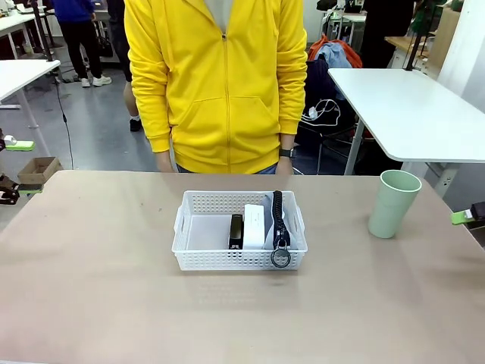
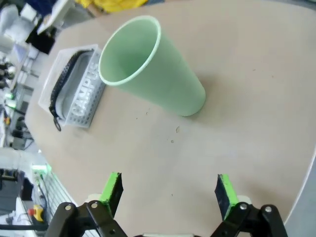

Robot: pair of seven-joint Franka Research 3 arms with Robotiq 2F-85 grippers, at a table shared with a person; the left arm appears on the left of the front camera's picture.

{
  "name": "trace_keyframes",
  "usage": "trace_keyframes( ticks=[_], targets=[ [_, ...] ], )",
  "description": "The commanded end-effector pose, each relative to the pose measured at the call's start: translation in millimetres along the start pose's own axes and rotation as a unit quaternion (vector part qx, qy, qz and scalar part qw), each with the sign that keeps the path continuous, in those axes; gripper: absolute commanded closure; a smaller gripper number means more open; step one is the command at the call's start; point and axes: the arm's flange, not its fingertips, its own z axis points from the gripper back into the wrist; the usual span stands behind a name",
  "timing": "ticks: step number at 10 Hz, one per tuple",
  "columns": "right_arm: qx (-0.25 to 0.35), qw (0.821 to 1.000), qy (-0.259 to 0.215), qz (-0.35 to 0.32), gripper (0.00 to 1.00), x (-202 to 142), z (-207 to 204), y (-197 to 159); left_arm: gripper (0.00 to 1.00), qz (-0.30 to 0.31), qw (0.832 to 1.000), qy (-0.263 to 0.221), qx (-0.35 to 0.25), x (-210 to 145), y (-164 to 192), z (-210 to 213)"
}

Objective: Efficiently arrange items inside the basket to fit them all.
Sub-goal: Pick up the Reusable plastic cup and place it inside the Organizing basket.

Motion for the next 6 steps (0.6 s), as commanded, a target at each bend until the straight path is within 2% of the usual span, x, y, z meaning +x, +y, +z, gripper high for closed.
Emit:
trace_keyframes(
  ticks=[1,3,5,6],
  targets=[
    [0.018,0.994,0.005,0.109,0.0,-17.6,-33.0,-0.7,0.0,0.003,1.0,0.001,0.002,-3.0,-2.1,0.5],
    [0.057,0.975,0.021,0.213,0.0,-34.4,-55.3,-4.6,0.0,0.003,1.0,0.001,0.002,-3.0,-2.1,0.5],
    [0.085,0.954,0.068,0.278,0.0,-43.6,-84.1,-10.7,0.0,0.003,1.0,0.001,0.002,-3.0,-2.1,0.5],
    [0.101,0.951,0.044,0.288,0.0,-45.6,-93.3,-9.7,0.0,0.003,1.0,0.001,0.002,-3.0,-2.1,0.5]
  ],
)
